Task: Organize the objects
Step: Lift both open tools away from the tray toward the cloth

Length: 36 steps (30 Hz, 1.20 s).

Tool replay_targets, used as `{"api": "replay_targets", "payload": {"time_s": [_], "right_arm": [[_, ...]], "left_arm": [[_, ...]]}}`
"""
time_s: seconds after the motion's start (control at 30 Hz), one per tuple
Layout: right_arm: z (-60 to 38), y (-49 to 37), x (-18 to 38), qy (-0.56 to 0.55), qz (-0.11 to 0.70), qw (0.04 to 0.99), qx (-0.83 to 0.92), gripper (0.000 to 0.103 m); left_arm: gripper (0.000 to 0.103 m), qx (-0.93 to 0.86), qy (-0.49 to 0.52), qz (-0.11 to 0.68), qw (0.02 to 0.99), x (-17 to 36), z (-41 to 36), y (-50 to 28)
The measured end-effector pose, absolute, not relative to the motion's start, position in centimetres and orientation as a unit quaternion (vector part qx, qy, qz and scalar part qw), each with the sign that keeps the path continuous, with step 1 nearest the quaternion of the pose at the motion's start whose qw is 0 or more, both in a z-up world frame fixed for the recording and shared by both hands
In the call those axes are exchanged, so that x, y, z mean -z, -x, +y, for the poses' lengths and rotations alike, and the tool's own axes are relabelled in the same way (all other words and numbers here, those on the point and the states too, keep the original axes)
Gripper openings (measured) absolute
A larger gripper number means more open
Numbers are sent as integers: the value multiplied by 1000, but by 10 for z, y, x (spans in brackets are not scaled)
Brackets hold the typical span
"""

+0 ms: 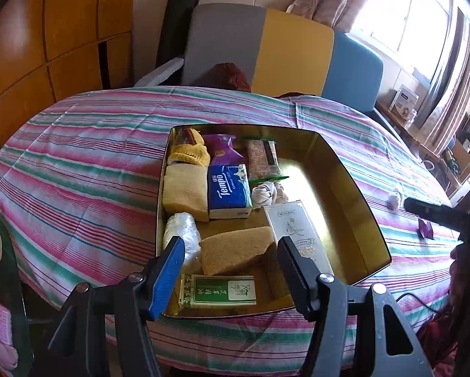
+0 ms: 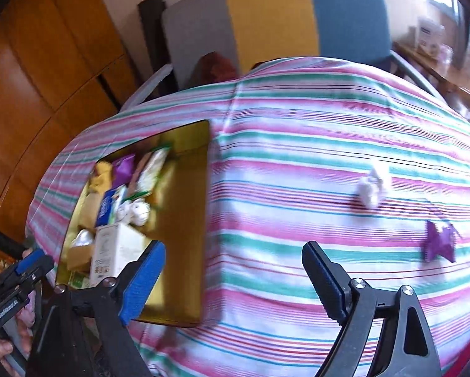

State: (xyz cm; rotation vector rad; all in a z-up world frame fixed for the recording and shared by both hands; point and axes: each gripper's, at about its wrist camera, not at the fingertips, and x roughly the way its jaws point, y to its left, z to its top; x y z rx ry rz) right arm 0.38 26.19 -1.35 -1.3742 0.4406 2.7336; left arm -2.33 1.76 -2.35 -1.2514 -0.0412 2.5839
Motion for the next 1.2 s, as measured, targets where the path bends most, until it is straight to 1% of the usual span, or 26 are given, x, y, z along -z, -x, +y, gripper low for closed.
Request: {"api": "replay_targets", "payload": {"time_s": [0.43, 0.7, 0.83, 0.97, 1.03, 1.1, 1.2], "right_arm": [[360, -30, -11, 411, 155, 125, -890, 92], [419, -42, -18, 391, 167, 195, -884, 92], [454, -48, -15, 372, 185, 230, -880, 93], [486, -61, 8, 354, 221, 274, -866, 94], [505, -66, 25, 371, 262, 294, -841, 93], [519, -74, 28, 353, 310, 295, -832, 93], [526, -80, 28, 348, 322, 305, -826, 93]], "left_arm": [[62, -890, 435, 4, 134, 22, 32, 24], [62, -893, 427, 22, 139, 17, 46, 25], [62, -894, 425, 30, 140, 14, 54, 27], [62, -892, 424, 47, 146, 12, 67, 29], [62, -893, 421, 58, 150, 9, 77, 31], [62, -894, 416, 66, 154, 6, 86, 33], [62, -892, 414, 72, 168, 4, 103, 35]]}}
